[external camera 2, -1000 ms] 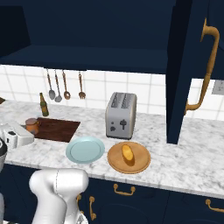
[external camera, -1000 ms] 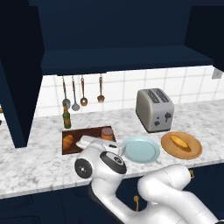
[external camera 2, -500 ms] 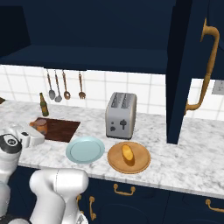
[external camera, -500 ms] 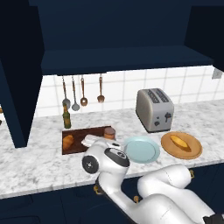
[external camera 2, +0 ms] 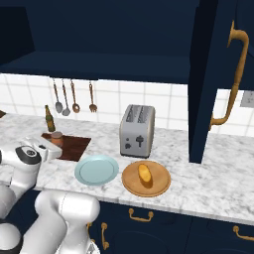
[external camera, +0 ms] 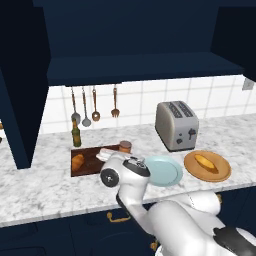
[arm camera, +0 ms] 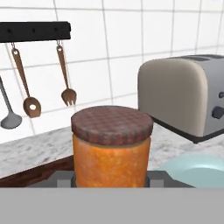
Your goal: From the different types of pastries on the counter, select a croissant and place it on the cutting board. Then retrieve a jar of jam from the cabinet and place it alongside the croissant on the cutting board.
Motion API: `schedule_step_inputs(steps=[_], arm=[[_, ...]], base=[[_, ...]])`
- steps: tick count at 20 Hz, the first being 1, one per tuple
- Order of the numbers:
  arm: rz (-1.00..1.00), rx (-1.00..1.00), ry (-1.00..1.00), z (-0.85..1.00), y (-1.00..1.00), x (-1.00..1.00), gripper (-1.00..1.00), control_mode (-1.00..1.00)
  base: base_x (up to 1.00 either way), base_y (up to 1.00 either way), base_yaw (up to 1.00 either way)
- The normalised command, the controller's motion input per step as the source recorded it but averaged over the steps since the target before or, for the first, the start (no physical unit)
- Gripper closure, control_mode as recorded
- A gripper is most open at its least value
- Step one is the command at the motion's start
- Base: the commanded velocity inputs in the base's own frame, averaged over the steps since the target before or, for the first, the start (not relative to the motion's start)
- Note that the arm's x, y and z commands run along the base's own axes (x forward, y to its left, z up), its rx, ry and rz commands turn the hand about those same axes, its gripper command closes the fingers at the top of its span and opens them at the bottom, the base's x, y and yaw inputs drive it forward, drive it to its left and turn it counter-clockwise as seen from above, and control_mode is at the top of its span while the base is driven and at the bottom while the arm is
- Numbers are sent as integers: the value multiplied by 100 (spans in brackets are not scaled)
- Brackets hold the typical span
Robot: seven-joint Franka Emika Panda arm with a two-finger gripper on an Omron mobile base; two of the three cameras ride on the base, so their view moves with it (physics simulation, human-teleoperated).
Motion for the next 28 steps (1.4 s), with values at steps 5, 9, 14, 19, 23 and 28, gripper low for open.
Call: schedule_step_inputs(steps=[5,9,14,19,23,28], arm=[[0,-2,8,-19,8,16,100,-100],[0,-4,11,-3,17,7,100,-100],[0,-2,4,-29,12,23,100,-100],[0,0,0,-61,0,38,100,-100],[0,0,0,0,0,6,100,-100],[0,0,0,-2,12,29,100,-100]], base=[[0,0,0],[0,0,0],[0,0,0],[0,0,0],[0,0,0],[0,0,0]])
